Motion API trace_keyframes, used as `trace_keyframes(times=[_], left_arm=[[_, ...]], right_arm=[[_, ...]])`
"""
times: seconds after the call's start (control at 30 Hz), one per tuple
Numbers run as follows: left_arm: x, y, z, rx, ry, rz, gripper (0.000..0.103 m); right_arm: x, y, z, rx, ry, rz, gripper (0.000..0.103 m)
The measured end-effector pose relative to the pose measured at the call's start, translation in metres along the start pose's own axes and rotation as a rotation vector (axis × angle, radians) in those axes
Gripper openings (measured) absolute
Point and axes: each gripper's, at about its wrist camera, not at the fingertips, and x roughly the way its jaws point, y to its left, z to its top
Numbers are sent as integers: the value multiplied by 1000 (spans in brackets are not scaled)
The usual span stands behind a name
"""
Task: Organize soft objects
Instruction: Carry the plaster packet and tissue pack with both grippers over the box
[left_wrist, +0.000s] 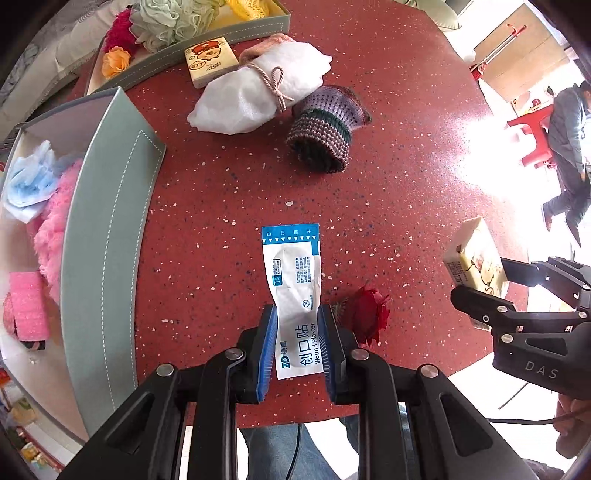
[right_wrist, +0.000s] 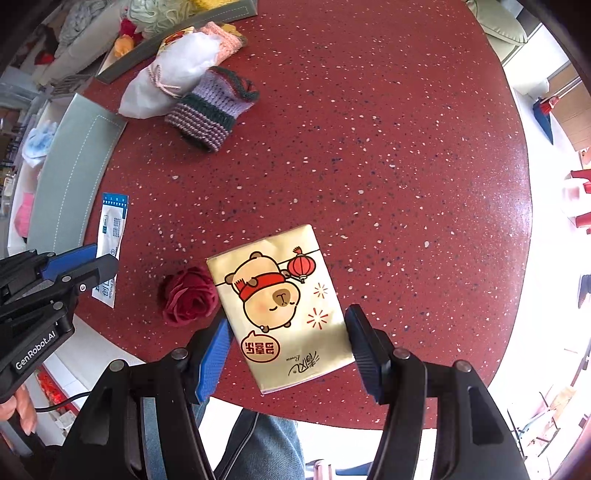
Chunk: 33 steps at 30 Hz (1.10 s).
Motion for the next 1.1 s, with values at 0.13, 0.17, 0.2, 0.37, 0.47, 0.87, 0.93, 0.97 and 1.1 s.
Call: trace_keyframes(times=[0.13,0.17,0.2,0.37,0.47,0.87,0.93,0.97,1.1], left_arm=[[-28,11,-15,-3,-36,-5,24],[-40,11,-19,-8,-48,-6,24],[-46,14,-22,-14,-59,-9,24],[-78,39,-20,-41,-116,-17,24],[-89,47,-11,-52,-145,-18,24],[-89,99,-8,-120,-233,-23,24],[-90,110,-12,-129,-243,-23,24],[-90,115,-13,-133,-245,-25,24],[-94,140,-22,-160,-263,-24,24]], right_arm=[[-9,21,3,-26,-7,6,65],[-10,27,6,-34,-10,6,65],[-9,31,17,-43,-13,4,65],[-29,59,30,-92,-44,-7,65],[-36,74,39,-118,-65,-15,65],[-58,130,55,-198,-133,-49,65],[-58,139,58,-201,-144,-55,65],[-59,144,59,-202,-149,-58,65],[-59,167,65,-211,-164,-61,65]])
